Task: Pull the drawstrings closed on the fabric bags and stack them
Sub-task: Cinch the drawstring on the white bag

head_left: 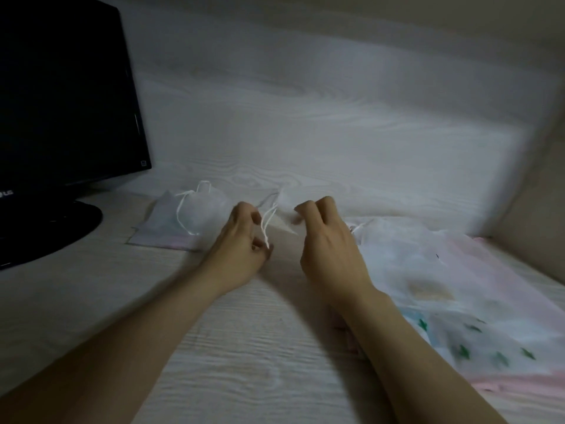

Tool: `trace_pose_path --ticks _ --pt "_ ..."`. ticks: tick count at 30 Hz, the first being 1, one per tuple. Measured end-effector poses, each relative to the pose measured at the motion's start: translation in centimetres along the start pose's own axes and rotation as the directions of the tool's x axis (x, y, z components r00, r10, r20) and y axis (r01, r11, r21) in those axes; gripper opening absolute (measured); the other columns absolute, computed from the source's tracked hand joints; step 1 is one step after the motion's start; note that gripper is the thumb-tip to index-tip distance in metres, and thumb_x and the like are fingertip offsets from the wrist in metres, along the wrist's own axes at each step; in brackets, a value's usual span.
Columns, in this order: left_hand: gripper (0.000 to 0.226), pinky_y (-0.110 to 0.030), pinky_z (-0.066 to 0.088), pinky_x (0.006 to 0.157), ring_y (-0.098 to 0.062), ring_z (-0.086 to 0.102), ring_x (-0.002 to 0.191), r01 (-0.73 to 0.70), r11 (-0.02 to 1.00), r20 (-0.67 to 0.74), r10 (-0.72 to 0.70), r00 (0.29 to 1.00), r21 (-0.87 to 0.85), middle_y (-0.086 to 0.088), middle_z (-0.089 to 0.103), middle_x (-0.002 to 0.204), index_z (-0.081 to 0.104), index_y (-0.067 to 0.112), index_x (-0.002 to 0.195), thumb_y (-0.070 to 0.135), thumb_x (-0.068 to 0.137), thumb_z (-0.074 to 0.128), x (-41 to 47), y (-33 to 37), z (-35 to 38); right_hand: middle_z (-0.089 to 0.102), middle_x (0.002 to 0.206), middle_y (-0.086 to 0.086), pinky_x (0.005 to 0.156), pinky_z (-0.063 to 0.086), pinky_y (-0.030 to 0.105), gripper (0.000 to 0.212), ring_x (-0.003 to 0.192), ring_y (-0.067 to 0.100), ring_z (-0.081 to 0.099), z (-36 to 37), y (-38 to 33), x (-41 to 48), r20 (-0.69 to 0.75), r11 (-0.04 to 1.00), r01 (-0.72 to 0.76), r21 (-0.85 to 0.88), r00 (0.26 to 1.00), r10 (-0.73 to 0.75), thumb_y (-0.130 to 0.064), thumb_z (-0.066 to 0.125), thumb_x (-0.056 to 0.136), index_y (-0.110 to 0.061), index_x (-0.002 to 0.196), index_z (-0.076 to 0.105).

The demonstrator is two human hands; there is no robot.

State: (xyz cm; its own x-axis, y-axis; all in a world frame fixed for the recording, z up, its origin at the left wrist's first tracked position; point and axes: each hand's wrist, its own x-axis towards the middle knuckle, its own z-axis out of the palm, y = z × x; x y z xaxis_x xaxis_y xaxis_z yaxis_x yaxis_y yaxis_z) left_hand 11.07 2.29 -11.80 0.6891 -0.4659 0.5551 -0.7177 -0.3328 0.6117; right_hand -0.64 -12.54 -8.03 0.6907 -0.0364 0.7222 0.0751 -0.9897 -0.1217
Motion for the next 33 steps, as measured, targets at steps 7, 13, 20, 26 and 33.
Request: trace_pose_path --ticks 7,13,20,26,33 --pt "0.049 -0.026 0.058 0.079 -0.002 0.065 0.088 -0.242 0.964 -0.042 0.247 0.968 0.107 0.012 0.053 0.135 0.066 0.025 0.127 0.000 0.086 0.075 0.4 -0.2 -3.3 0.047 0.096 0.008 0.064 0.040 0.037 0.037 0.083 0.029 0.048 0.9 -0.3 -0.2 -0.091 0.989 0.124 -0.075 0.987 -0.131 0.011 0.066 0.074 -0.014 0.099 0.074" --pt "0.009 -0.035 0.054 0.067 -0.007 0.060 0.073 -0.203 0.953 -0.058 0.221 0.974 0.224 0.016 0.061 0.082 0.063 0.031 0.084 0.028 0.088 0.071 0.2 -0.4 -3.9 0.069 0.086 0.008 0.058 0.041 0.036 0.013 0.081 0.036 0.063 0.5 0.4 -0.3 0.096 0.979 -0.174 -0.109 0.978 0.184 -0.012 0.053 0.081 -0.023 0.078 0.059" --pt "0.023 -0.030 0.049 0.069 -0.010 0.059 0.076 -0.230 0.965 0.088 0.220 0.972 0.130 0.012 0.061 0.075 0.057 0.030 0.069 0.035 0.078 0.078 0.2 -0.3 -4.2 0.074 0.107 -0.011 0.099 0.050 0.032 0.036 0.105 0.007 0.066 1.0 1.1 -0.1 0.392 0.785 -0.385 0.485 0.898 0.199 -0.017 0.041 0.098 -0.024 0.111 0.073" --pt "0.025 -0.022 0.057 0.074 0.000 0.068 0.083 -0.121 0.988 0.373 0.078 0.925 0.093 0.019 0.072 0.090 0.074 0.041 0.095 0.029 0.074 0.080 -0.4 -0.1 -3.8 0.070 0.103 0.002 0.093 0.043 0.029 0.053 0.102 0.017 0.062 1.8 1.2 -0.4 0.288 0.820 -0.489 0.297 0.865 0.411 -0.036 0.061 0.095 -0.021 0.144 0.049" --pt "0.012 -0.035 0.053 0.074 -0.013 0.066 0.076 -0.169 0.972 0.310 0.112 0.944 0.164 0.003 0.071 0.079 0.075 0.019 0.085 0.010 0.089 0.069 0.2 -1.0 -3.6 0.076 0.078 0.008 0.074 0.060 0.046 0.027 0.068 0.019 0.070 1.9 1.9 -0.2 0.307 0.617 -0.572 0.541 0.817 0.488 -0.038 0.075 0.089 -0.026 0.110 0.066"
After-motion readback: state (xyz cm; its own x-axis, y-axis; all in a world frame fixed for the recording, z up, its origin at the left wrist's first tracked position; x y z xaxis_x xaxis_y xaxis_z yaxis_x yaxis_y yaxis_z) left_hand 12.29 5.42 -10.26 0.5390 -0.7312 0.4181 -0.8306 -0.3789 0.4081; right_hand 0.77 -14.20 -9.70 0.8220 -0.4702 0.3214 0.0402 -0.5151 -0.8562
